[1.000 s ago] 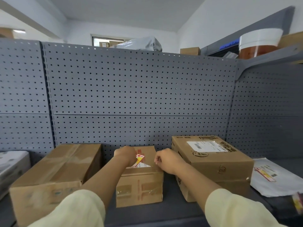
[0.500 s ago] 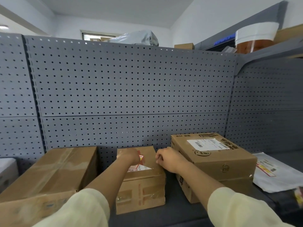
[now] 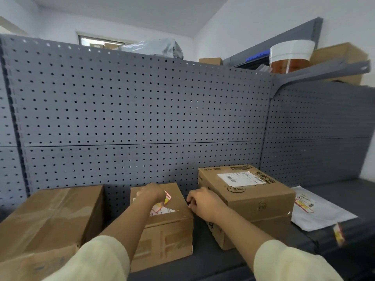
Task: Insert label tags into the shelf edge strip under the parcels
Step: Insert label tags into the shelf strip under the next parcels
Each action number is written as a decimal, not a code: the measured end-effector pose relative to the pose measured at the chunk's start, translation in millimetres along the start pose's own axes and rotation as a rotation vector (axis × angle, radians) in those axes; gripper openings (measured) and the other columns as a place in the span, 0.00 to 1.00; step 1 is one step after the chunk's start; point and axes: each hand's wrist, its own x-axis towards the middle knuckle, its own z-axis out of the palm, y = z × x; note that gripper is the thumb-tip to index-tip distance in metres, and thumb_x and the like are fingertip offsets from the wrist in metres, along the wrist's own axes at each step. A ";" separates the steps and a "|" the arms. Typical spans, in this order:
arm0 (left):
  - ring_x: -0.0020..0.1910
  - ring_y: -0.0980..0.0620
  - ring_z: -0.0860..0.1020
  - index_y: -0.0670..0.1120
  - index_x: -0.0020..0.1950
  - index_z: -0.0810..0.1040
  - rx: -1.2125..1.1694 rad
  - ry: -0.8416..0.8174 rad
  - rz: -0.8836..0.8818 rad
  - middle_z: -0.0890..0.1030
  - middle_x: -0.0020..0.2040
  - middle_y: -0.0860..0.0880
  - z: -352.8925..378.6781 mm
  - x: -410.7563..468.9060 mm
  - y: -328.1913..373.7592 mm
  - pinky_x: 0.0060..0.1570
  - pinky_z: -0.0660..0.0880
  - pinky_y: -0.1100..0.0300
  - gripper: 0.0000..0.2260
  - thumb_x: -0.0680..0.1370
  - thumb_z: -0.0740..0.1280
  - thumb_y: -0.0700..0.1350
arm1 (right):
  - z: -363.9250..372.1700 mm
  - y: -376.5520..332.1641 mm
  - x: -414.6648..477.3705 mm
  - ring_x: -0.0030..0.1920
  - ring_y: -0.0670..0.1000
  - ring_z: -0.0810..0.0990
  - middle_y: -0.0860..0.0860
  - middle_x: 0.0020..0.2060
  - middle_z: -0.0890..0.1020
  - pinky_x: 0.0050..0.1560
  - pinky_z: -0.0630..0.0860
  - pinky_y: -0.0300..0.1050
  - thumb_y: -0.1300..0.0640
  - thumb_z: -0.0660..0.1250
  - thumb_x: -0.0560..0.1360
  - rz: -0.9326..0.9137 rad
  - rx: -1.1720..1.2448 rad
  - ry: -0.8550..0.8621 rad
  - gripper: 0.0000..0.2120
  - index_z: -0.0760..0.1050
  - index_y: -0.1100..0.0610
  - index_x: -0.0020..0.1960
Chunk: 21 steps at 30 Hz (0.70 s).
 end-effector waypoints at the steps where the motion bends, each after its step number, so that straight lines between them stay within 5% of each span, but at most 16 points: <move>1: 0.59 0.43 0.76 0.43 0.58 0.76 -0.026 0.040 0.020 0.77 0.61 0.43 1.4 -1.5 1.3 0.55 0.74 0.54 0.11 0.76 0.66 0.43 | 0.1 0.7 -1.1 0.51 0.54 0.79 0.54 0.54 0.80 0.54 0.78 0.53 0.54 0.63 0.78 0.000 0.000 0.019 0.11 0.74 0.52 0.59; 3: 0.53 0.43 0.79 0.43 0.51 0.76 -0.085 0.140 0.080 0.80 0.56 0.41 6.8 -4.8 5.5 0.47 0.75 0.55 0.06 0.75 0.65 0.39 | -1.0 -0.2 -3.0 0.55 0.53 0.77 0.53 0.57 0.78 0.57 0.76 0.52 0.54 0.64 0.78 -0.008 0.005 0.073 0.13 0.73 0.52 0.62; 8: 0.49 0.47 0.79 0.45 0.54 0.81 -0.082 0.199 0.299 0.82 0.52 0.45 13.1 -26.6 15.2 0.46 0.74 0.56 0.10 0.76 0.63 0.38 | -7.2 -12.9 -4.5 0.66 0.55 0.68 0.54 0.64 0.74 0.66 0.70 0.52 0.59 0.63 0.78 -0.062 0.045 0.170 0.19 0.68 0.55 0.69; 11: 0.45 0.50 0.76 0.46 0.53 0.81 -0.070 0.240 0.353 0.82 0.50 0.46 2.4 -46.5 15.7 0.42 0.71 0.57 0.09 0.75 0.66 0.39 | -8.2 -22.7 -7.5 0.61 0.57 0.72 0.57 0.61 0.75 0.61 0.72 0.53 0.58 0.63 0.78 -0.112 0.003 0.159 0.16 0.70 0.58 0.65; 16: 0.50 0.44 0.79 0.44 0.52 0.76 -0.076 0.245 0.422 0.81 0.51 0.45 -1.5 -76.5 5.0 0.51 0.77 0.50 0.08 0.74 0.68 0.42 | -9.7 -31.1 -18.8 0.51 0.59 0.79 0.59 0.53 0.79 0.48 0.77 0.50 0.57 0.66 0.77 -0.136 0.026 0.181 0.12 0.75 0.57 0.59; 21: 0.49 0.46 0.77 0.45 0.50 0.71 -0.184 0.381 0.404 0.79 0.49 0.48 7.9 -111.3 -3.9 0.48 0.74 0.53 0.10 0.73 0.70 0.43 | -7.0 -35.8 -37.6 0.47 0.58 0.81 0.57 0.48 0.82 0.47 0.79 0.52 0.57 0.66 0.77 -0.208 0.122 0.106 0.07 0.79 0.55 0.53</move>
